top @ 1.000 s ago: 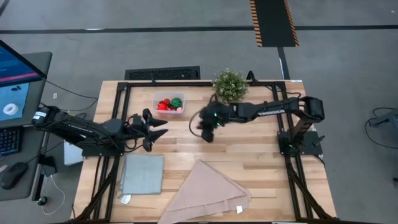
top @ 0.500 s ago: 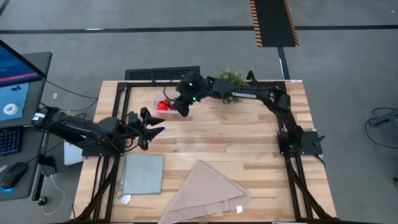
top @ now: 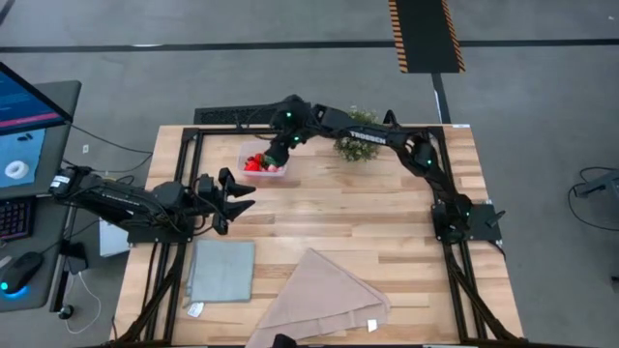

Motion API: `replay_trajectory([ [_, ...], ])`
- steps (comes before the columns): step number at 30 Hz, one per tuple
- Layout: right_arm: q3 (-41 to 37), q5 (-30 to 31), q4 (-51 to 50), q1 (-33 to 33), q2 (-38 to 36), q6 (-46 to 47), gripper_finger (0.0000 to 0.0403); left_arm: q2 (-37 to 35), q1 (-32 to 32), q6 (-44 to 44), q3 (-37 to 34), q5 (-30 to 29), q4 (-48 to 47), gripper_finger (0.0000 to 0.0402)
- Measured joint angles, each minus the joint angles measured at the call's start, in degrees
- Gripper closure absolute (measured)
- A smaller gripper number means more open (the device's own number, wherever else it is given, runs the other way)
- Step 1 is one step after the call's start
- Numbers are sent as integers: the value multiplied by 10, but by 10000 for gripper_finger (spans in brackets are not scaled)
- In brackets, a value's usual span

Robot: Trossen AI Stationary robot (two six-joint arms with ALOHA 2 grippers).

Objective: Pick and placing Produce into tupperware
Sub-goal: Put the blackberry into the transparent container

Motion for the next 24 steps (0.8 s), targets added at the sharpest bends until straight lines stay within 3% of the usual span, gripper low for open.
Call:
replay_trajectory([
  [5,1,19,-137,-7,-45,-24,117,0,0,1,0,0,-2,218],
  [17,0,217,-464,17,-140,-2,117,0,0,-16,0,0,-28,218],
  [24,-21,222,-522,69,-205,31,117,0,0,-26,0,2,-31,218],
])
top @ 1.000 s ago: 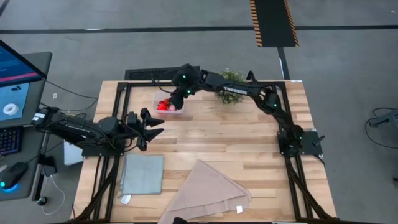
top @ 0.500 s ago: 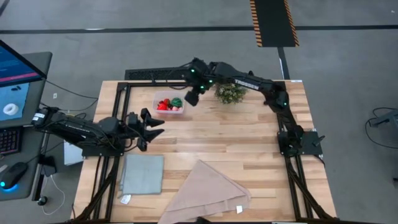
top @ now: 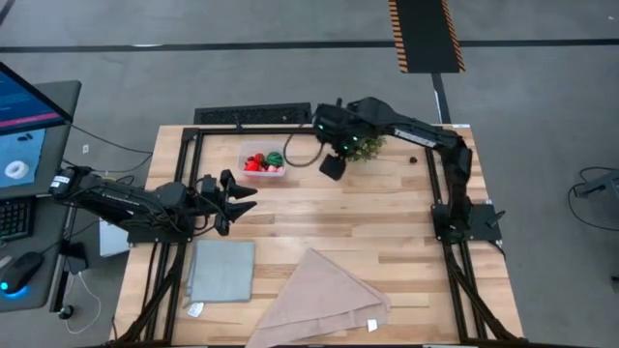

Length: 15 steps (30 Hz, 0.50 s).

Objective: Pick and placing Produce into tupperware
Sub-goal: Put the blackberry into the transparent container

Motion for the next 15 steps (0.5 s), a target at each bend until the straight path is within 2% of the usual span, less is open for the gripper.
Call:
replay_trajectory([
  [5,-2,58,-44,26,-54,81,117,0,0,-6,0,2,-8,218],
  [9,-34,54,-42,31,-117,139,117,0,0,-9,0,1,-9,218],
  [12,-106,79,-42,28,-169,188,117,0,0,-12,0,1,-11,218],
  [15,-200,79,-41,4,-223,237,117,0,0,-14,0,-1,-11,218],
])
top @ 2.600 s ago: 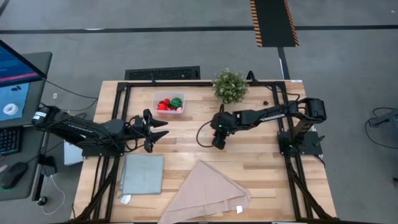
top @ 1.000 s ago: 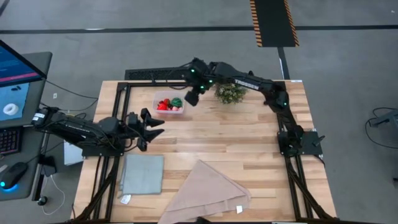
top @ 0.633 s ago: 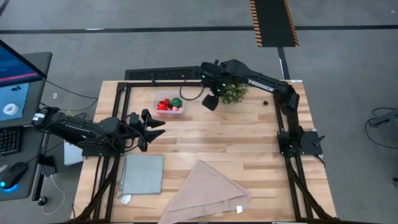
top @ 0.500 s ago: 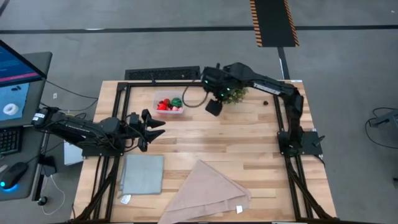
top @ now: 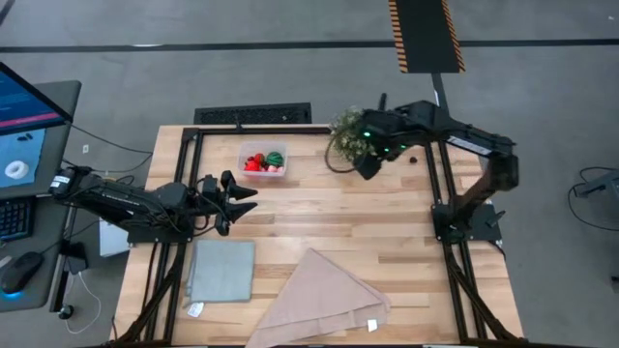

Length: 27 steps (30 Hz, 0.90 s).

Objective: Pick and placing Produce into tupperware
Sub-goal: Put the blackberry into the transparent container

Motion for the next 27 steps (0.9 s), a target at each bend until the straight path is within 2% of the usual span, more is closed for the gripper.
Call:
replay_trajectory([
  [7,-210,0,38,-106,-102,26,117,0,0,0,0,-22,0,218],
  [12,-308,-6,105,-189,-153,-4,117,0,0,1,0,-31,0,218],
  [14,-336,-33,142,-216,-162,-20,117,0,0,3,0,-31,0,218],
  [19,-389,-117,259,-283,-155,-59,117,0,0,3,0,-32,0,218],
  [27,-433,-107,292,-364,-89,-80,117,0,0,3,0,-31,-2,218],
])
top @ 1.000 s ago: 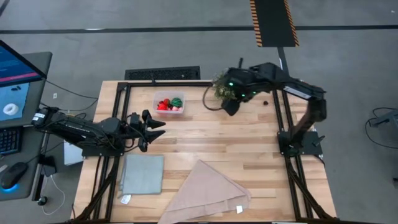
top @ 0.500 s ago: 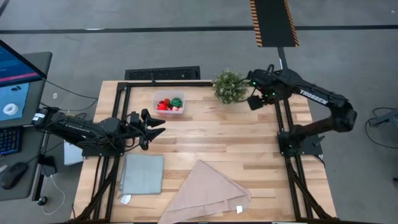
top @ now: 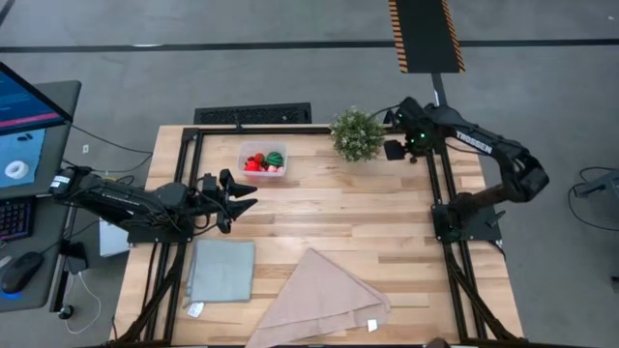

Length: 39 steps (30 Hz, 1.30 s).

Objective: Pick and placing Produce into tupperware
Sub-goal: Put the blackberry into the transparent container

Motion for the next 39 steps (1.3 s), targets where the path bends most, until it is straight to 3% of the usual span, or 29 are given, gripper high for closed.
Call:
replay_trajectory([
  [11,-82,16,93,-52,32,-2,117,0,0,-2,0,0,-3,218],
  [26,-96,20,122,-23,32,-25,117,0,0,-2,0,0,-1,218],
  [32,-96,20,85,-15,32,-101,117,0,0,-2,0,0,-1,218],
  [39,-96,80,15,19,24,-138,117,0,0,9,0,0,-1,218],
])
